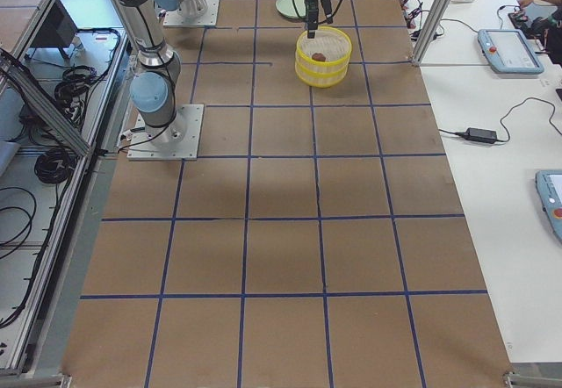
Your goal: Place buns in different layers of steamer
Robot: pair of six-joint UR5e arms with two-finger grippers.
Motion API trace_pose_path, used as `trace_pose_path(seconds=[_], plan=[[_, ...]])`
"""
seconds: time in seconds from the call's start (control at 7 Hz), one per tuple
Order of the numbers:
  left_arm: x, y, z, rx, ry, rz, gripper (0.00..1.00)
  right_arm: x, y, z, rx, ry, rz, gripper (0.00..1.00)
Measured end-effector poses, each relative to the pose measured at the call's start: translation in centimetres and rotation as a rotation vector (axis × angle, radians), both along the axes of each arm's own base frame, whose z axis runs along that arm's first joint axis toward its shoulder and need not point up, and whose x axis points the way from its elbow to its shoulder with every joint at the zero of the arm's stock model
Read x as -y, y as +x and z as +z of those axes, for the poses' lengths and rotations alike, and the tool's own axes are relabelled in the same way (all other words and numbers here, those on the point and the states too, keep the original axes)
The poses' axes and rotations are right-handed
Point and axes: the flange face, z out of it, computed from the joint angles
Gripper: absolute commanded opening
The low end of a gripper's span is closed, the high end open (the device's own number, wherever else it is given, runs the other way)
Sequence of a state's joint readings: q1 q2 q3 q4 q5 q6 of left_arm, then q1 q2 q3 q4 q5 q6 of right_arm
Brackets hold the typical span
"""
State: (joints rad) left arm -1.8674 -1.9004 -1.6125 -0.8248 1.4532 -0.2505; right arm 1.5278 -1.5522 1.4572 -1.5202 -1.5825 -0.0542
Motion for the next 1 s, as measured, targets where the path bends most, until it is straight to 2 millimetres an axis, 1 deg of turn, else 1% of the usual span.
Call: trace_pose_path(seconds=[0.14, 0.29, 0.43, 0.57, 0.71, 0.86, 1.0], plan=[[-0.1, 2.7, 1.3, 0.123, -0.001, -0.077, 1.00, 0.0, 0.0, 0.0, 0.000, 0.000, 0.000, 1.00], [0.2, 6.7, 2.6, 0.215, 0.021, -0.157, 1.00, 0.0, 0.0, 0.0, 0.000, 0.000, -0.001, 1.00], [0.6, 12.1, 3.9, 0.274, 0.071, -0.218, 1.00, 0.0, 0.0, 0.0, -0.001, 0.000, -0.001, 1.00], [0.2, 18.2, 4.9, 0.285, 0.172, -0.198, 1.00, 0.0, 0.0, 0.0, -0.001, 0.001, -0.001, 1.00], [-1.2, 22.3, 5.5, 0.269, 0.296, -0.156, 1.00, 0.0, 0.0, 0.0, -0.002, 0.000, -0.001, 1.00], [-2.5, 24.6, 6.1, 0.250, 0.397, -0.128, 1.00, -0.1, 0.0, 0.0, -0.002, 0.000, -0.001, 1.00], [-3.0, 25.3, 7.0, 0.243, 0.430, -0.118, 1.00, -0.1, 0.0, 0.1, -0.002, -0.001, -0.001, 1.00]])
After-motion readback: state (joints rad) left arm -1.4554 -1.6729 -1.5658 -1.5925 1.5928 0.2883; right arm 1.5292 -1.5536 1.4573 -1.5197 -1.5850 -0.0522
